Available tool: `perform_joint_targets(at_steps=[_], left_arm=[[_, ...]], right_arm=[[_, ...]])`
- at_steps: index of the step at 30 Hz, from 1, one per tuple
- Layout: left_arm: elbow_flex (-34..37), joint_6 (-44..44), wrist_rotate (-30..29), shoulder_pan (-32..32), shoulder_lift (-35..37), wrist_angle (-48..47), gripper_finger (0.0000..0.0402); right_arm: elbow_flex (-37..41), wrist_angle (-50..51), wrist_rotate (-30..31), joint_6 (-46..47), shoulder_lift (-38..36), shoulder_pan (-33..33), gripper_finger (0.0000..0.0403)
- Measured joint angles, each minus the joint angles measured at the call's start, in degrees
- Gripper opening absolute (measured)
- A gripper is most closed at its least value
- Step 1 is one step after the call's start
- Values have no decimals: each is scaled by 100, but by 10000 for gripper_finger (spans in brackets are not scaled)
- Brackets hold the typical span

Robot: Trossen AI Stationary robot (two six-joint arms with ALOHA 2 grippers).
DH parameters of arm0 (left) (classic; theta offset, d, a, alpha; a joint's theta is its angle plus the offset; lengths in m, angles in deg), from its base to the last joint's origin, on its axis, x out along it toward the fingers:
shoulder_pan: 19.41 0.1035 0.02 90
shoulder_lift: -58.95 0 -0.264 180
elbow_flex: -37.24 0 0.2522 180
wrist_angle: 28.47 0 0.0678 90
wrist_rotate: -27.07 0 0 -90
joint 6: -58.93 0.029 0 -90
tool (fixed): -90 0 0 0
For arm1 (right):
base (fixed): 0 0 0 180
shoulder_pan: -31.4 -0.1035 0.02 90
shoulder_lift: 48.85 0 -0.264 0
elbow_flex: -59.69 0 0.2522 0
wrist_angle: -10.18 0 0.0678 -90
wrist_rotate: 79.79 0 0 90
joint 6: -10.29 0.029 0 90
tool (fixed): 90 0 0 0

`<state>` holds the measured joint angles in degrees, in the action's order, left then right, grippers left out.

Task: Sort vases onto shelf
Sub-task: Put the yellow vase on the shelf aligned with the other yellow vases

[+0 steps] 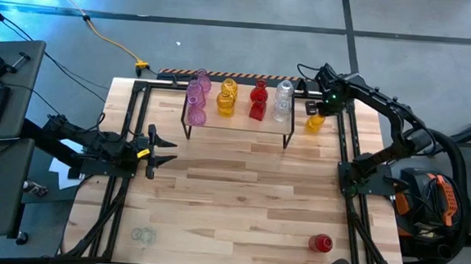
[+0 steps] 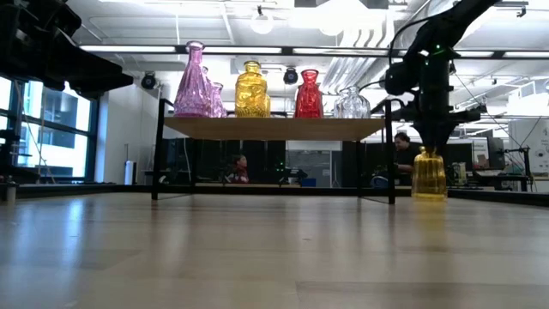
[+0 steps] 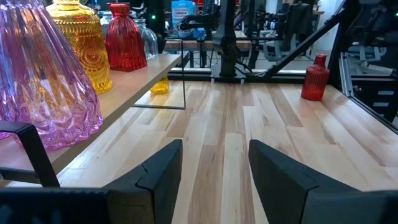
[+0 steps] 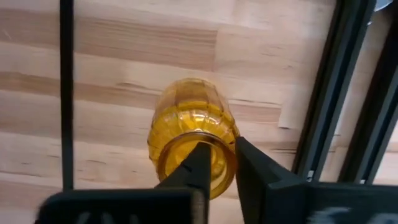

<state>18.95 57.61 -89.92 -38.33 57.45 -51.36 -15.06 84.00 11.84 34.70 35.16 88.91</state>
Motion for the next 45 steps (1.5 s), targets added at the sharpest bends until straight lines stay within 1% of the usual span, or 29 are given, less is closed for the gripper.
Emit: perform_joint_targets(at_steps=[1,3,7,12,15,18,22,25,28,35,39,45], left_arm=[[0,2,0,1,1,-2,177],[0,2,0,2,0,0,177],[0,2,0,2,1,-1,177],[0,2,0,0,0,-2,177],[0,2,0,2,0,0,177],[0,2,0,2,0,-2,177],[0,2,0,2,2,-2,177],[0,2,0,2,0,-2,177],[0,1,1,1,0,-2,177],[0,2,0,2,2,-2,177],[0,2,0,2,0,-2,177],[0,2,2,2,2,-2,177]], right_arm=[[0,-4,9,-23,-1,0,21],[-4,-21,-20,-50,-4,0,9],[-5,39,-18,-47,-4,0,20],[-2,174,-20,-90,-49,-1,6],[-24,271,40,-89,-172,-1,7],[-219,576,266,-91,-275,-2,5],[-562,944,301,-88,-465,-39,3],[-937,1378,317,-63,-586,-121,4],[-1425,1789,521,42,-657,-256,4],[-2848,2751,975,340,-675,-666,4],[-3672,2991,1009,430,-678,-876,4],[-4624,2920,1015,524,-678,-1312,4]])
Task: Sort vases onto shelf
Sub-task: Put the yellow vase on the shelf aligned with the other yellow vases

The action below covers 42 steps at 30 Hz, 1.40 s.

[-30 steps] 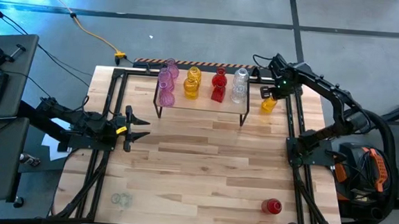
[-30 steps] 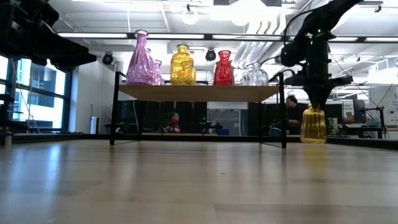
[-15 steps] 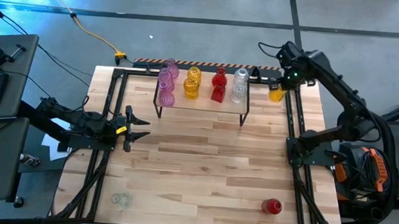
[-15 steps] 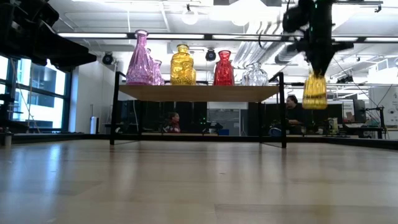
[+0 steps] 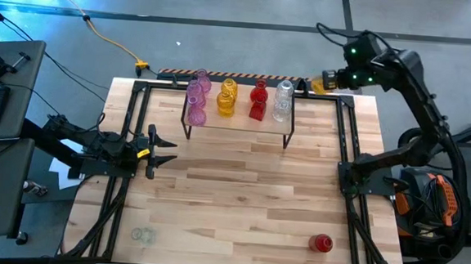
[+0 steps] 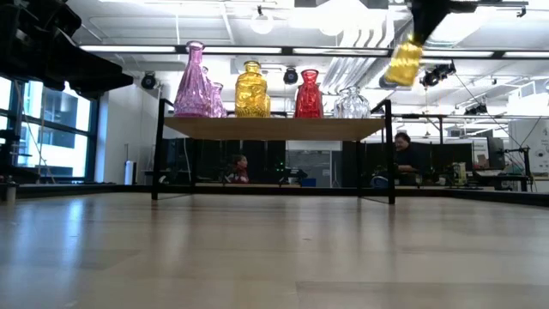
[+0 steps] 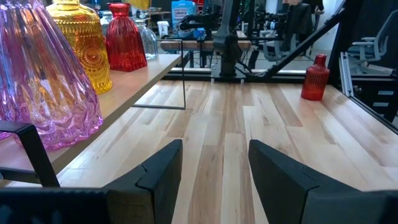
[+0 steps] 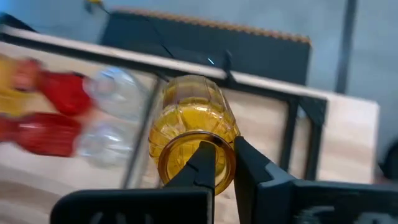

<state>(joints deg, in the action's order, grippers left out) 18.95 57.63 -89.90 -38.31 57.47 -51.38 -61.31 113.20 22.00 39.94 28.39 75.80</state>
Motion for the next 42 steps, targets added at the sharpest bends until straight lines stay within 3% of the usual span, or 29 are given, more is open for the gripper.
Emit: perform_joint_targets(at_steps=[7,16,42], left_arm=[[0,0,-2,0,1,0,177],[0,0,0,-1,-1,0,177],[0,0,-2,-2,-1,0,177]], right_arm=[[-528,-609,-18,-36,2,-679,4],[-537,-1584,-192,-288,43,-1553,4],[-530,-2077,-398,-602,1181,-3569,4]])
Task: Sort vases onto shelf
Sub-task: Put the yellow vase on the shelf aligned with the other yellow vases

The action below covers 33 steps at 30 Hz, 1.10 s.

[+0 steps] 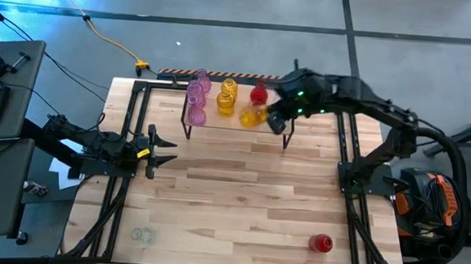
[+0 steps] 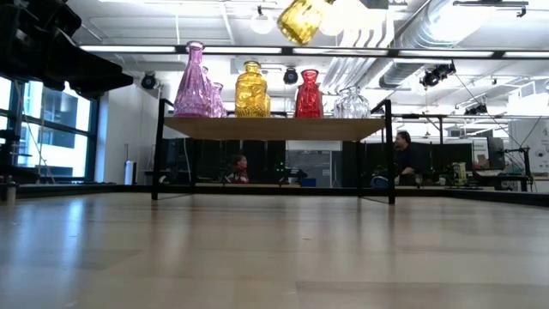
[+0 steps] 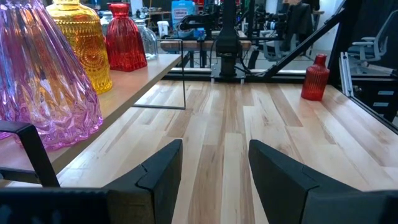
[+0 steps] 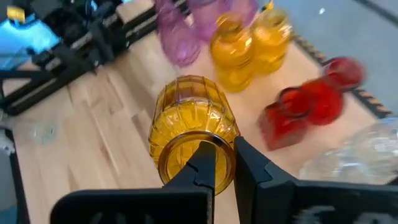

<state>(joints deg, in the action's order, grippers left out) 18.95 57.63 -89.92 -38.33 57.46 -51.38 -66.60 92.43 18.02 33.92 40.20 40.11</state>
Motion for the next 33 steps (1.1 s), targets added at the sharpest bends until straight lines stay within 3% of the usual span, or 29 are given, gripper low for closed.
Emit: perform_joint_targets(at_steps=[12,20,33], left_arm=[[0,0,1,1,0,0,177],[0,225,0,2,1,2,177],[0,167,1,2,0,4,177]], right_arm=[[0,40,-268,186,1115,-524,4],[0,68,-788,170,1858,-660,4],[0,135,-791,-189,2752,-840,4]])
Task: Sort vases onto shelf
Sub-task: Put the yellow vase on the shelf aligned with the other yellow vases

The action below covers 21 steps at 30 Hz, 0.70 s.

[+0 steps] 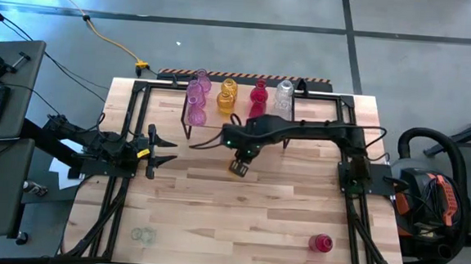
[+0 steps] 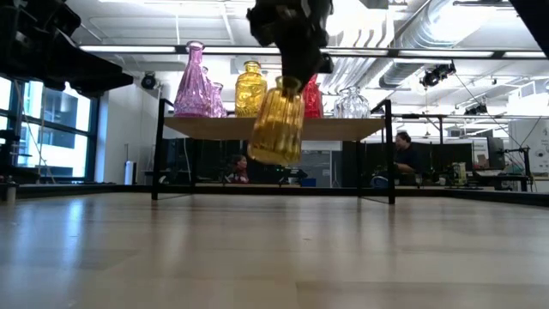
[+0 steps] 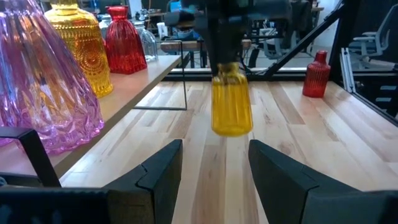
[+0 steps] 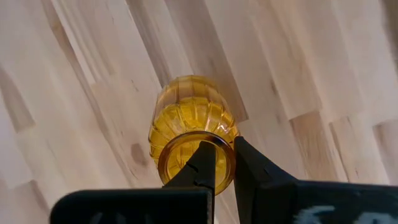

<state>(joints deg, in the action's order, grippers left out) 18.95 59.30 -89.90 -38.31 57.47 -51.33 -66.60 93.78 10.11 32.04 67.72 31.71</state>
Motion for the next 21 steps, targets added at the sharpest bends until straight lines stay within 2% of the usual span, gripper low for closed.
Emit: perform_joint_targets(at_steps=[15,21], left_arm=[[0,-500,-48,0,-1,0,177],[0,-1207,-11,0,-1,-1,177]], right_arm=[[2,-164,59,-467,577,-251,5],[2,-196,91,-869,731,-329,20]])
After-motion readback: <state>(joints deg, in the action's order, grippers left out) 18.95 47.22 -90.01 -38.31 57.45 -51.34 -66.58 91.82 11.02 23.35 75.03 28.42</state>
